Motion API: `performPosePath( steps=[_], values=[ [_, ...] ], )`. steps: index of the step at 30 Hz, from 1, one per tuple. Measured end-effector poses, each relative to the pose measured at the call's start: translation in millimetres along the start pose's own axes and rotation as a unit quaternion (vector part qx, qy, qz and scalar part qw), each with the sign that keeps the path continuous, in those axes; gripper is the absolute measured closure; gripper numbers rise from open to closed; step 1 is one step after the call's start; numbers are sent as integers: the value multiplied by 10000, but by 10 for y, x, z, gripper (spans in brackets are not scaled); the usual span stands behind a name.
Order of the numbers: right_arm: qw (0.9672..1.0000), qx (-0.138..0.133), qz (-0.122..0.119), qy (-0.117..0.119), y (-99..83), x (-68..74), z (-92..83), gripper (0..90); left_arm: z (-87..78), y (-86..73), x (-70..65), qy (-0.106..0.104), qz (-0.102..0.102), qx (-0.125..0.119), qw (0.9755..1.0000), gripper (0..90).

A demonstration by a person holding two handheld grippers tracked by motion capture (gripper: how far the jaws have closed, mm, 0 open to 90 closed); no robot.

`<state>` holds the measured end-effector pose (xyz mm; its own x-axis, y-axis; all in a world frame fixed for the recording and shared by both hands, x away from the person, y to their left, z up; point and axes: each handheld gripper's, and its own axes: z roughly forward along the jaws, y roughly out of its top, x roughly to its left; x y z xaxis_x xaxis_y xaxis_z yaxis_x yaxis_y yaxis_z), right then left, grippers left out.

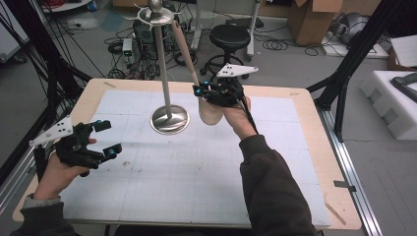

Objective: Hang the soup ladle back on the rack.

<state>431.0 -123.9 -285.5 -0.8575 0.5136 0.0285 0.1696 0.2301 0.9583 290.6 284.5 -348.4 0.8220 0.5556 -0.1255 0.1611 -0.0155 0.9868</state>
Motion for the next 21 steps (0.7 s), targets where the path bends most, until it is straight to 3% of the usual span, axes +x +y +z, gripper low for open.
performPosePath(
  steps=[14,21],
  values=[
    [10000,6,84,7,-7,45,373,779,-28,12,2,16,20,-26,10000,18],
    [9999,-80,69,-74,-17,52,454,776,-39,13,2,12,7,-49,10000,18]
  ],
)
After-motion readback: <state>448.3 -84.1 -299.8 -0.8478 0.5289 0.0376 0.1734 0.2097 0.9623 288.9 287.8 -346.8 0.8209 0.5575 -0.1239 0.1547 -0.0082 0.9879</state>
